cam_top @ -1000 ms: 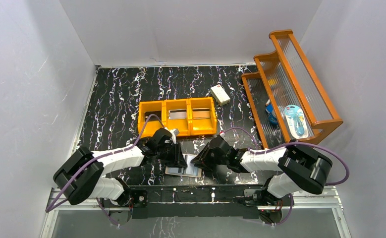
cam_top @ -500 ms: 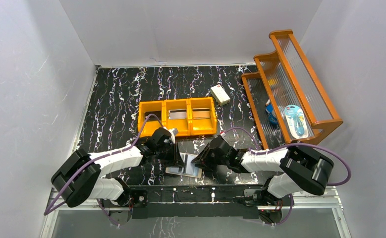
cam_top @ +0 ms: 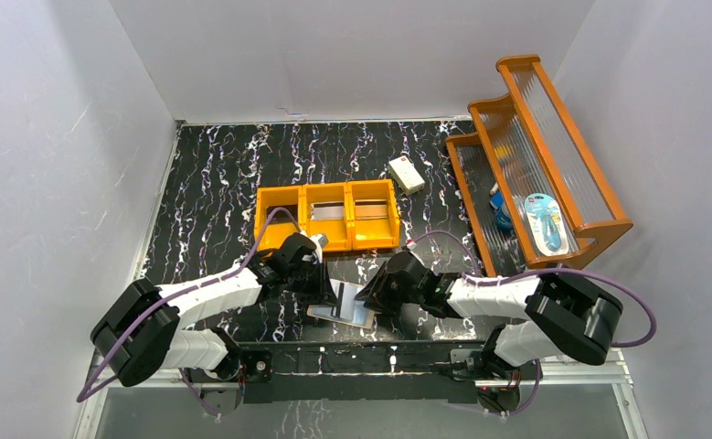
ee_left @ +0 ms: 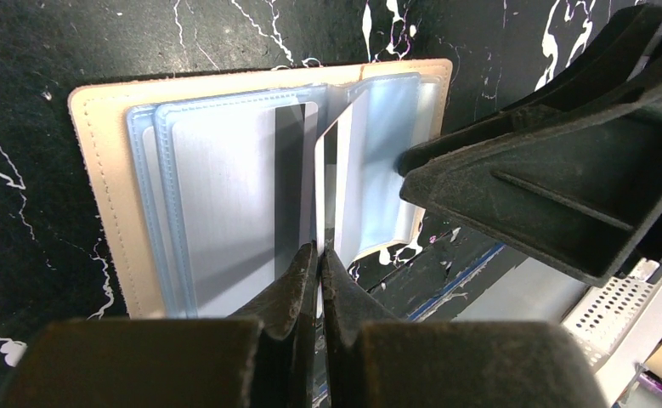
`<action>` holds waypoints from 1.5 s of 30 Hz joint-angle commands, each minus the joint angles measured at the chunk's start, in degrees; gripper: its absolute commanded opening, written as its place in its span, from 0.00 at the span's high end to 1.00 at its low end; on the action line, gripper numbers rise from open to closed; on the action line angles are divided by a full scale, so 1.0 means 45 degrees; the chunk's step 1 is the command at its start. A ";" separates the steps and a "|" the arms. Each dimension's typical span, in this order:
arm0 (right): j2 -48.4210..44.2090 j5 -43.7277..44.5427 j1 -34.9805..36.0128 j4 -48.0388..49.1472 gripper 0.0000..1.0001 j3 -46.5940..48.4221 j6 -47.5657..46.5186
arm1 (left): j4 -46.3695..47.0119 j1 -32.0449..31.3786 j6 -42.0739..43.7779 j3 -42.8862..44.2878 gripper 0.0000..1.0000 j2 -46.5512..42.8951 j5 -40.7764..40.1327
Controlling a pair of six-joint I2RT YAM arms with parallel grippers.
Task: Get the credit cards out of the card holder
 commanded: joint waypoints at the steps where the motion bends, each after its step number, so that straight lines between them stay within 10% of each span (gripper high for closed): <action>1: -0.0591 0.0699 -0.0045 -0.2078 0.54 0.0669 -0.2060 | -0.0243 0.0060 0.0277 0.0292 1.00 0.0165 0.0350; 17: 0.0526 -0.1396 -0.0058 0.0280 0.57 0.0920 -0.2188 | -0.0015 0.0062 0.0204 0.0314 0.98 0.0215 0.0704; 28: 0.0375 0.0101 -0.0133 -0.1869 0.58 0.0095 -0.1001 | 0.1093 0.0060 0.0461 0.0628 0.72 0.0938 0.2482; 38: 0.0463 0.0064 -0.0154 -0.1863 0.58 0.0056 -0.0977 | 0.0373 0.0062 0.0612 0.0784 1.00 0.0747 0.1751; 45: 0.0044 0.0489 -0.0156 -0.2044 0.58 -0.0002 -0.0916 | -0.0627 0.0062 0.0865 0.1066 1.00 0.0514 0.1029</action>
